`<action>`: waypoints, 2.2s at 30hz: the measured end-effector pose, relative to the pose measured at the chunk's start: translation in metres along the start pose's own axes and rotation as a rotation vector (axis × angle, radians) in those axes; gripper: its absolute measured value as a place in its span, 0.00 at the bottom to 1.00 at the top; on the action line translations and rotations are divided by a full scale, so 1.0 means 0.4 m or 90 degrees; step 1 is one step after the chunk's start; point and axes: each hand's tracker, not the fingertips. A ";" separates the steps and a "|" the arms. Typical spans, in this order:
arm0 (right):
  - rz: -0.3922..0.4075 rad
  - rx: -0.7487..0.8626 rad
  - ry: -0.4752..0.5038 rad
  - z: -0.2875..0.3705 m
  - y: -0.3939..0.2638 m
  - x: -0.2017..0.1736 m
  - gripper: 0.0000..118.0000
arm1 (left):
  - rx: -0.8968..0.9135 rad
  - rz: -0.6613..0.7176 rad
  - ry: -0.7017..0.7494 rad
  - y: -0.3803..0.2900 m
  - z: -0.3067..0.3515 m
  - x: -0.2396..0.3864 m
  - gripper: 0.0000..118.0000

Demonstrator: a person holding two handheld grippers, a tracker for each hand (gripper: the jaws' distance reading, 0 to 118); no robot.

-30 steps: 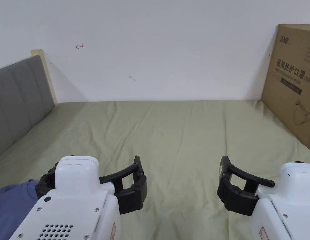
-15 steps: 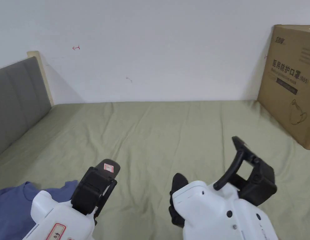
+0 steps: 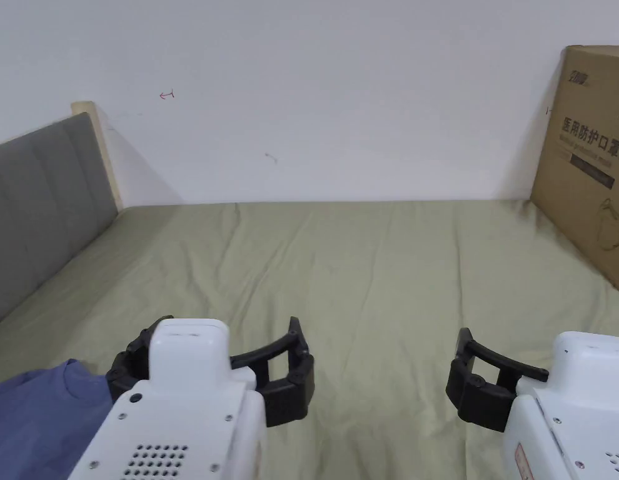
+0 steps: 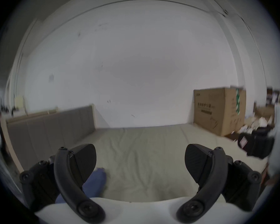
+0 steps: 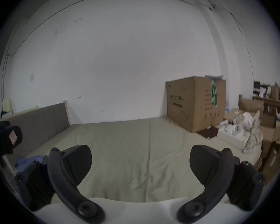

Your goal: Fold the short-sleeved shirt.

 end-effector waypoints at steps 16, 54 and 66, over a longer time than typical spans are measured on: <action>0.062 0.026 0.038 0.023 0.003 -0.052 0.12 | -0.031 -0.020 -0.005 0.012 -0.003 -0.005 0.01; 0.100 -0.053 0.514 0.003 -0.006 -0.561 0.00 | -0.139 0.060 0.339 0.022 0.191 -0.506 0.00; 0.121 -0.186 0.444 -0.166 -0.118 -0.527 0.00 | -0.521 0.254 0.262 -0.355 -0.332 -0.754 0.84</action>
